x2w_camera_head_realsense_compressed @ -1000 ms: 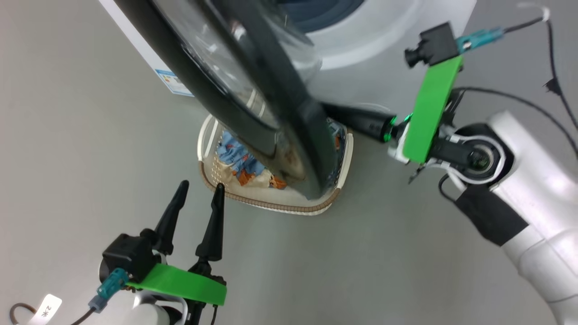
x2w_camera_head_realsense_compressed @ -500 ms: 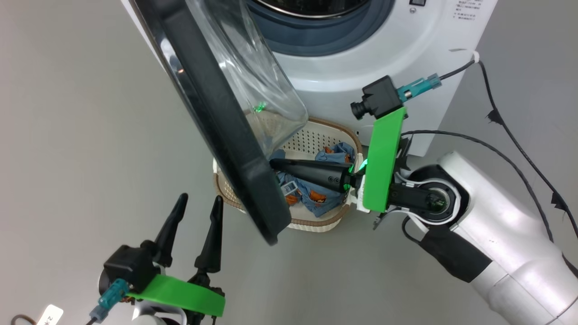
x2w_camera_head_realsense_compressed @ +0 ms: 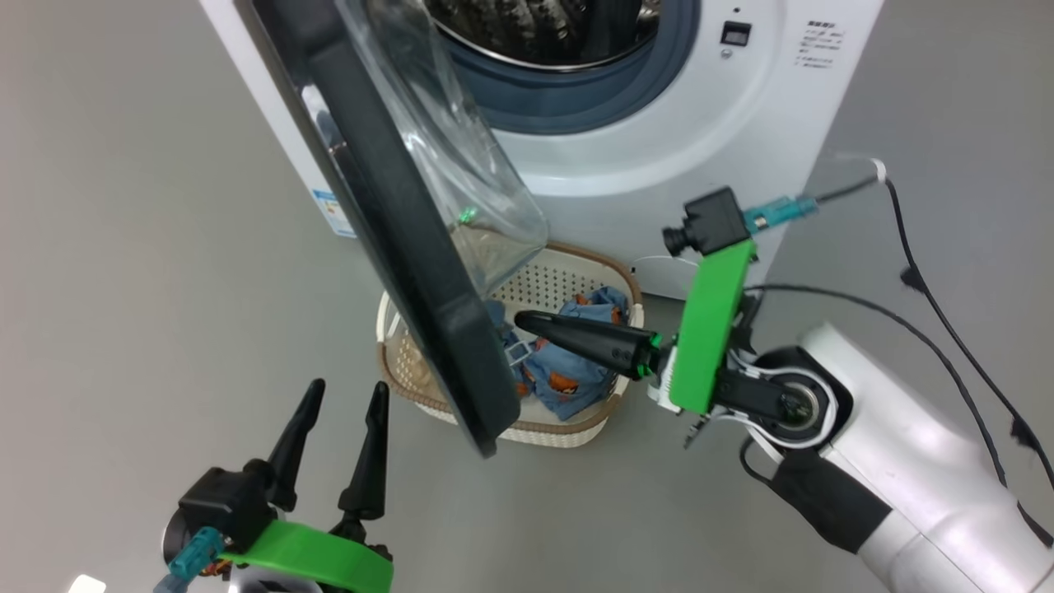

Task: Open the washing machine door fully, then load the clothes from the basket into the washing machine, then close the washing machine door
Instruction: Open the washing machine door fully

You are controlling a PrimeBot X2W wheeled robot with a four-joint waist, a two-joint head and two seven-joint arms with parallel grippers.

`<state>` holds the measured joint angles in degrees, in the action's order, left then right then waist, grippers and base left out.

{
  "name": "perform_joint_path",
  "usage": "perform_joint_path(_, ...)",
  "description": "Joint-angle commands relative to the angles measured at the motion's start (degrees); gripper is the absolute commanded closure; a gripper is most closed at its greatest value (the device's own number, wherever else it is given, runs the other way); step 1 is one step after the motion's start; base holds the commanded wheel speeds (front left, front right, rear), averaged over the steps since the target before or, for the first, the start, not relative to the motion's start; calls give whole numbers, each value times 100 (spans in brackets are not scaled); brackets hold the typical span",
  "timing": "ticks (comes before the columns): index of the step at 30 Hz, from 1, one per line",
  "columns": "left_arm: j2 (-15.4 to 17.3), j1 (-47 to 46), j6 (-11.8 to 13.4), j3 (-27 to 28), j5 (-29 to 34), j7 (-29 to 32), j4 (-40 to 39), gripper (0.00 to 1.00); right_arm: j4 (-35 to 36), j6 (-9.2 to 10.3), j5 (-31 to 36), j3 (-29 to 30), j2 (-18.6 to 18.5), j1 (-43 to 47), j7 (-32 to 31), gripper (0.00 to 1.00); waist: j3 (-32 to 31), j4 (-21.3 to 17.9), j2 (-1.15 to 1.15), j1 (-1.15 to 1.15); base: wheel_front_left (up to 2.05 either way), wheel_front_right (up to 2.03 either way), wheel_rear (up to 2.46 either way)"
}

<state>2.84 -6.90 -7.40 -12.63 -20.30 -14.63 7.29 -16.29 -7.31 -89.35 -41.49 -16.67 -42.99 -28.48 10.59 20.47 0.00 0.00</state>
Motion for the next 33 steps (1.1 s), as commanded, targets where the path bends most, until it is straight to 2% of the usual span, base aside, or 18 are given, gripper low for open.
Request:
perform_joint_path(1, 123, -31, -9, 204, 26, -37, -105, 0, 101, -18, 26, 40, 37, 141, 90, 0, -94, -97, 0, 0, 0, 0, 0)
perform_joint_path(16, 493, 242, -9, 303, -13, -37, -71, 0, -154, -18, 204, 78, -473, 1078, 1026, 0, -555, -622, 0, 0, 0, 0, 0)
perform_joint_path(25, 550, 424, -9, 504, -12, -37, -87, 0, -147, -18, 216, 95, -885, 1643, 1559, 0, -731, -934, 0, 0, 0, 0, 0)
perform_joint_path(33, 549, 621, -9, 686, 24, -37, -133, 0, -366, -18, 475, 41, -1226, 2138, 2325, 0, -853, -1185, 0, 0, 0, 0, 0)
